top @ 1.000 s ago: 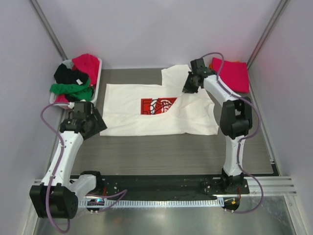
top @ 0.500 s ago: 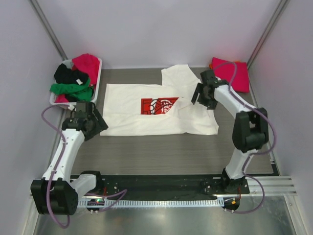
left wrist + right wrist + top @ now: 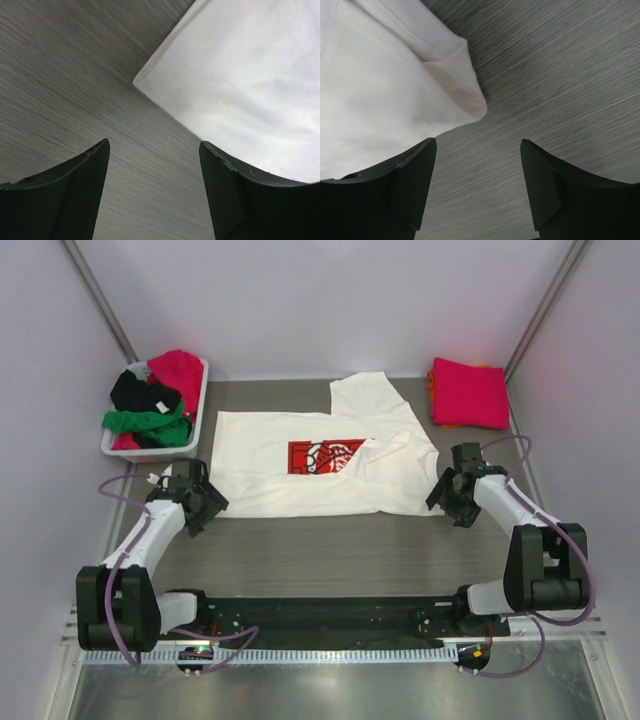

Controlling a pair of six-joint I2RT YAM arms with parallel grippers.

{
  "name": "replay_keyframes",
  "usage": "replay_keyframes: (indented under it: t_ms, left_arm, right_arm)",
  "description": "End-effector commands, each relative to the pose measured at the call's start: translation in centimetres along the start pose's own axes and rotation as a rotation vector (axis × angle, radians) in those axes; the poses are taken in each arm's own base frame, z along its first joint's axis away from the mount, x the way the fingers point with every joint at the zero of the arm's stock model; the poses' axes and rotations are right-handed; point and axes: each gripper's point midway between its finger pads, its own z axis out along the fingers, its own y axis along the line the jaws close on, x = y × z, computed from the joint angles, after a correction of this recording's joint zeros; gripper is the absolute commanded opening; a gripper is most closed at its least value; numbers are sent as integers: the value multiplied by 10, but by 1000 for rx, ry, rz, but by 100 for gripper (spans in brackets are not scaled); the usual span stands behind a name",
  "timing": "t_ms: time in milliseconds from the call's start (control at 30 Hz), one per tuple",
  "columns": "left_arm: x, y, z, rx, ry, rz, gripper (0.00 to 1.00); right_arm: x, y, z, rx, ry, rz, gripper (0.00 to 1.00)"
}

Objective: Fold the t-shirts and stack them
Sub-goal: Fold the tshirt

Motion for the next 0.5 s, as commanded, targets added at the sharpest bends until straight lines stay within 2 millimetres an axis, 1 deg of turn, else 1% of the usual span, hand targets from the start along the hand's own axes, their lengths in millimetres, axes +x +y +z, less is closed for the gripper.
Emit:
replay_keyframes:
  t_ms: [0, 33, 67, 133, 167, 200, 233, 267, 300, 333, 367, 433, 467]
  left_arm:
    - [-32, -12, 7, 26, -135, -66, 73]
    - [-32, -8, 11, 7, -143, -73, 73]
    - [-34, -10, 12, 11, -155, -81, 73]
    - [-32, -6, 19, -5, -158, -100, 72]
    - [-35, -9, 21, 7, -173, -107, 72]
    - [-36, -9, 24, 6, -178, -111, 72]
    - [-36, -8, 26, 2, -180, -115, 72]
    - [-37, -10, 30, 1, -179, -118, 71]
    - [-37, -11, 32, 0, -178, -122, 70]
    - [-40, -15, 33, 12, -184, -129, 70]
    - [-38, -15, 39, 2, -173, -126, 69]
    - [-40, -19, 42, 5, -172, -133, 64]
    - [-41, -19, 46, 1, -167, -136, 61]
  right_arm:
    - [-15, 15, 9, -87, -38, 38, 74]
    - [-13, 15, 12, -89, -32, 39, 73]
    - [-12, 15, 16, -90, -27, 38, 72]
    - [-12, 21, 23, -112, -27, 40, 70]
    - [-11, 22, 26, -117, -24, 40, 68]
    - [-14, 24, 29, -122, -33, 42, 62]
    - [-13, 25, 33, -120, -25, 39, 59]
    - [-19, 19, 36, -109, -29, 59, 59]
    - [-21, 20, 39, -110, -33, 61, 53]
    - [-22, 20, 42, -109, -26, 60, 51]
    - [-23, 21, 43, -110, -28, 62, 49]
    - [-26, 22, 45, -111, -33, 62, 39]
    - [-29, 23, 46, -109, -36, 59, 34]
